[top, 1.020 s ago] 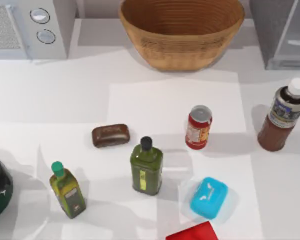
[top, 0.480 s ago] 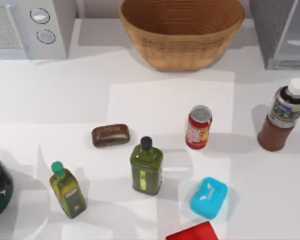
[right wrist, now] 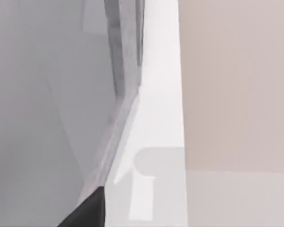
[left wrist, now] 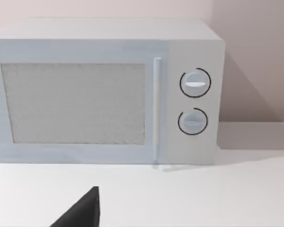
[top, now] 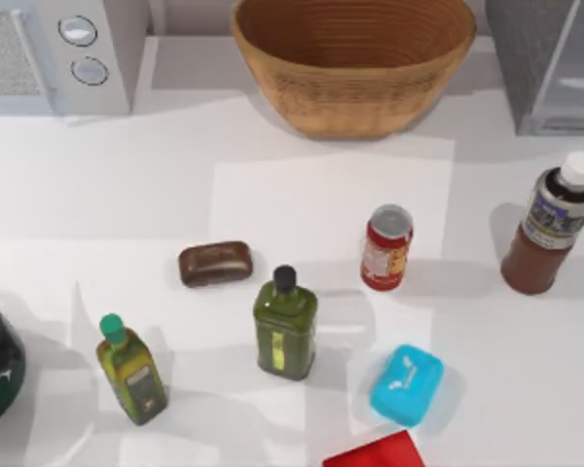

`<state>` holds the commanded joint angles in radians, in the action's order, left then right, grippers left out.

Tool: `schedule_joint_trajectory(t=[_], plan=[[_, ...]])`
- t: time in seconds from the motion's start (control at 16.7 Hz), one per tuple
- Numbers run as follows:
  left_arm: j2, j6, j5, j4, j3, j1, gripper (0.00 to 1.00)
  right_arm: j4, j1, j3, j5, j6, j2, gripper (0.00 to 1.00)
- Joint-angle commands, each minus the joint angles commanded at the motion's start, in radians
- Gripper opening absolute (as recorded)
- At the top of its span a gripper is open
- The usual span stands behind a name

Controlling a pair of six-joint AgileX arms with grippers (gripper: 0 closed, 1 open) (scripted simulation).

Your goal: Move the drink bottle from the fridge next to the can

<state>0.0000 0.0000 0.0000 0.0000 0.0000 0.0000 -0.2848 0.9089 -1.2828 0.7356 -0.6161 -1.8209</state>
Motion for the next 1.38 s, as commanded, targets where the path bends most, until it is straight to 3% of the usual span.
schedule_joint_trajectory(t=[0.18,0.6,0.78,0.96,1.38], plan=[[0.000,0.000,0.000,0.000,0.000,0.000,1.00,0.052,-0.125,0.042,-0.102,0.097,0.022,1.00],[0.000,0.000,0.000,0.000,0.000,0.000,1.00,0.242,-0.662,0.198,-0.489,0.425,0.130,1.00],[0.000,0.000,0.000,0.000,0.000,0.000,1.00,0.312,-0.820,0.261,-0.631,0.544,0.179,1.00],[0.000,0.000,0.000,0.000,0.000,0.000,1.00,0.345,-0.882,0.291,-0.692,0.600,0.204,1.00],[0.000,0.000,0.000,0.000,0.000,0.000,1.00,0.338,-0.867,0.256,-0.700,0.595,0.170,1.00]])
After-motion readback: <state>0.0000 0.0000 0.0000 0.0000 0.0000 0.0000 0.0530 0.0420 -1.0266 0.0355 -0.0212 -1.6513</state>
